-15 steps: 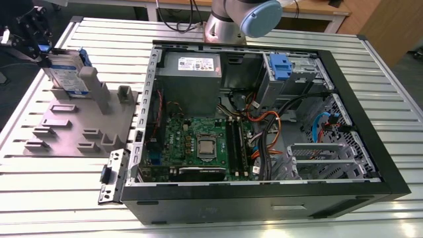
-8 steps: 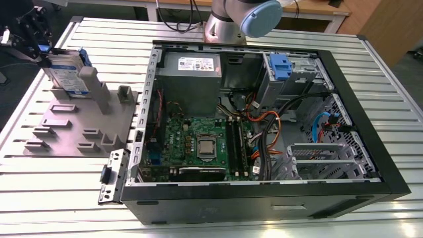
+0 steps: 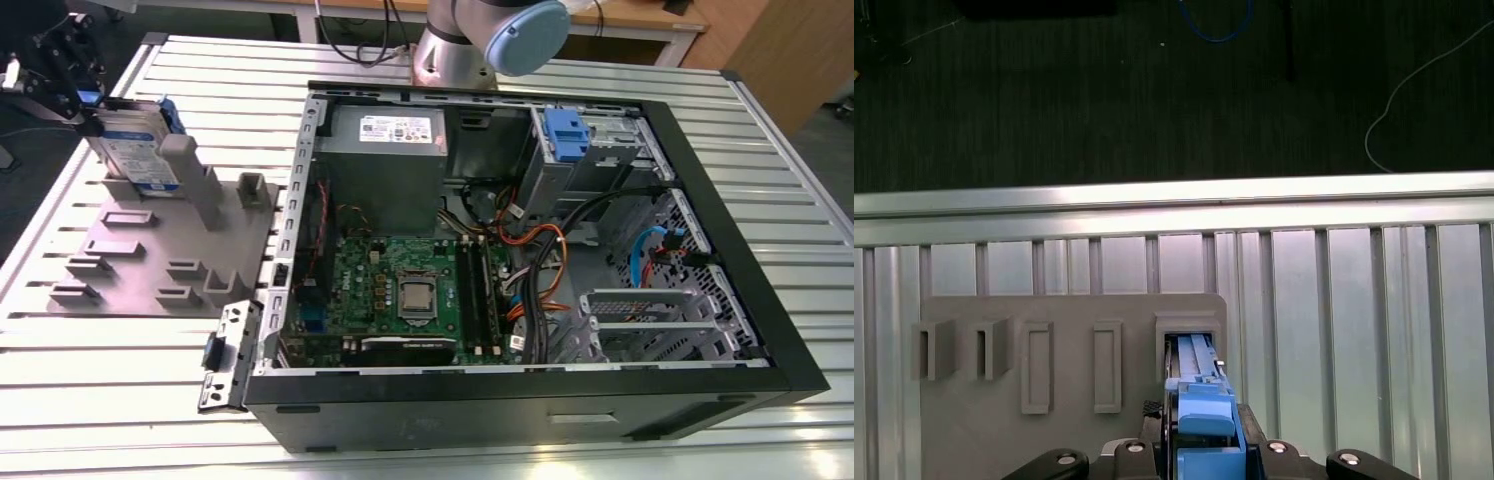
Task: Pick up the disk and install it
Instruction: 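Pick up the disk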
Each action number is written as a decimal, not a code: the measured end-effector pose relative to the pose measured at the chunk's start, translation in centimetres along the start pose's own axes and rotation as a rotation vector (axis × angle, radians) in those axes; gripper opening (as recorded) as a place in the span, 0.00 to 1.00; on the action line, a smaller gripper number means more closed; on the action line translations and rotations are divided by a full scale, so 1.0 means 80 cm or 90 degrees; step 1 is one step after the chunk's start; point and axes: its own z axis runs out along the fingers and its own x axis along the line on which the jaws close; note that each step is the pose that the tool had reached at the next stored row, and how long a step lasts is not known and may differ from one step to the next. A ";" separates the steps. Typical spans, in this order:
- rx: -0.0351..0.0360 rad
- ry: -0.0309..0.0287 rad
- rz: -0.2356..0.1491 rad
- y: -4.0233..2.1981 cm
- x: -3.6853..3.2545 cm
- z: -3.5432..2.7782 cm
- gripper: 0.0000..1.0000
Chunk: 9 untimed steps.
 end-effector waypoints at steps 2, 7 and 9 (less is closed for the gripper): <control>0.0000 -0.0001 0.000 0.0000 0.0000 -0.0013 0.37; -0.0001 0.0000 0.000 0.0001 -0.0003 -0.0115 0.37; -0.0001 0.0000 0.000 0.0001 -0.0004 -0.0154 0.37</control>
